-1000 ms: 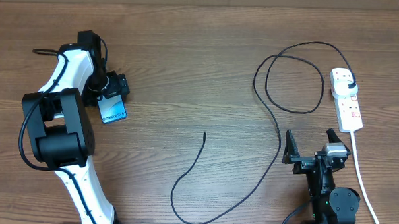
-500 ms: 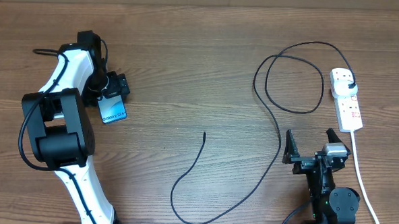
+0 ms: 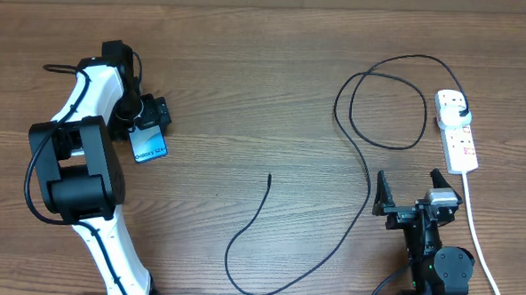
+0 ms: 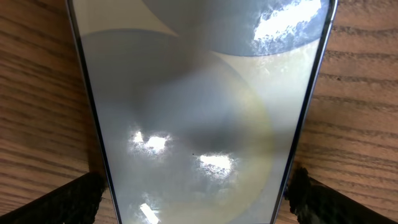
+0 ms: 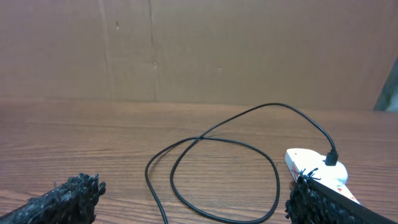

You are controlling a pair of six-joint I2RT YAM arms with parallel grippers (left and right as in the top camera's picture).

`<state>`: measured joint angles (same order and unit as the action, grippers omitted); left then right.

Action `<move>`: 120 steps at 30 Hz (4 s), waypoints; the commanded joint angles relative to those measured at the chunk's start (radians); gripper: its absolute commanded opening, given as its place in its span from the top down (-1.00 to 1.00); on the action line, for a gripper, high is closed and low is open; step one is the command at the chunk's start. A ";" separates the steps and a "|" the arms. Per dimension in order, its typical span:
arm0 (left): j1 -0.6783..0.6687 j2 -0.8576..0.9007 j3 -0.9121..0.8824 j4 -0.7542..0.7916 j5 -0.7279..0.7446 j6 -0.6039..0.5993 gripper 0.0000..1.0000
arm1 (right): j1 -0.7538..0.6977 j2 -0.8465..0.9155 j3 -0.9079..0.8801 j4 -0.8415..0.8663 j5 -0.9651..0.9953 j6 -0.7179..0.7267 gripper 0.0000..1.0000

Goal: Plug charger to phone and switch on socket
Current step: 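Close the left gripper on the phone's long edges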

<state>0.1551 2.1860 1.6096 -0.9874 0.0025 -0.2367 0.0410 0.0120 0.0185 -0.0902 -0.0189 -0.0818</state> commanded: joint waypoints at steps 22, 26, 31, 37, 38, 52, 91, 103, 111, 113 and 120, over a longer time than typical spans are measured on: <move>0.002 0.006 -0.035 -0.006 0.024 -0.014 -0.93 | 0.006 -0.010 -0.011 0.006 0.002 0.003 -1.00; 0.002 0.006 -0.035 -0.006 0.024 -0.014 -0.91 | 0.005 -0.010 -0.011 0.006 0.002 0.002 -1.00; 0.002 0.006 -0.035 -0.006 0.024 -0.014 -0.87 | 0.005 -0.010 -0.011 0.006 0.002 0.002 -1.00; 0.002 0.006 -0.035 -0.006 0.024 -0.014 -0.84 | 0.005 -0.010 -0.011 0.006 0.002 0.002 -1.00; 0.002 0.006 -0.035 -0.006 0.024 -0.014 -0.83 | 0.006 -0.010 -0.011 0.006 0.002 0.002 -1.00; 0.002 0.006 -0.035 -0.007 0.024 -0.014 -0.80 | 0.006 -0.010 -0.011 0.006 0.002 0.002 -0.99; 0.002 0.006 -0.035 -0.008 0.024 -0.014 -0.67 | 0.005 -0.010 -0.011 0.006 0.002 0.002 -0.99; 0.002 0.006 -0.035 -0.008 0.024 -0.014 -0.60 | 0.005 -0.010 -0.011 0.006 0.002 0.002 -1.00; 0.002 0.006 -0.035 -0.007 0.024 -0.014 -0.50 | 0.005 -0.010 -0.011 0.006 0.002 0.002 -1.00; 0.002 0.006 -0.035 -0.007 0.024 -0.014 -0.47 | 0.005 -0.010 -0.011 0.006 0.002 0.002 -1.00; 0.002 0.006 -0.035 -0.010 0.024 -0.014 -0.34 | 0.005 -0.010 -0.011 0.006 0.002 0.002 -1.00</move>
<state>0.1551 2.1822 1.6058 -0.9932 -0.0048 -0.2367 0.0410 0.0120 0.0185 -0.0902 -0.0185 -0.0822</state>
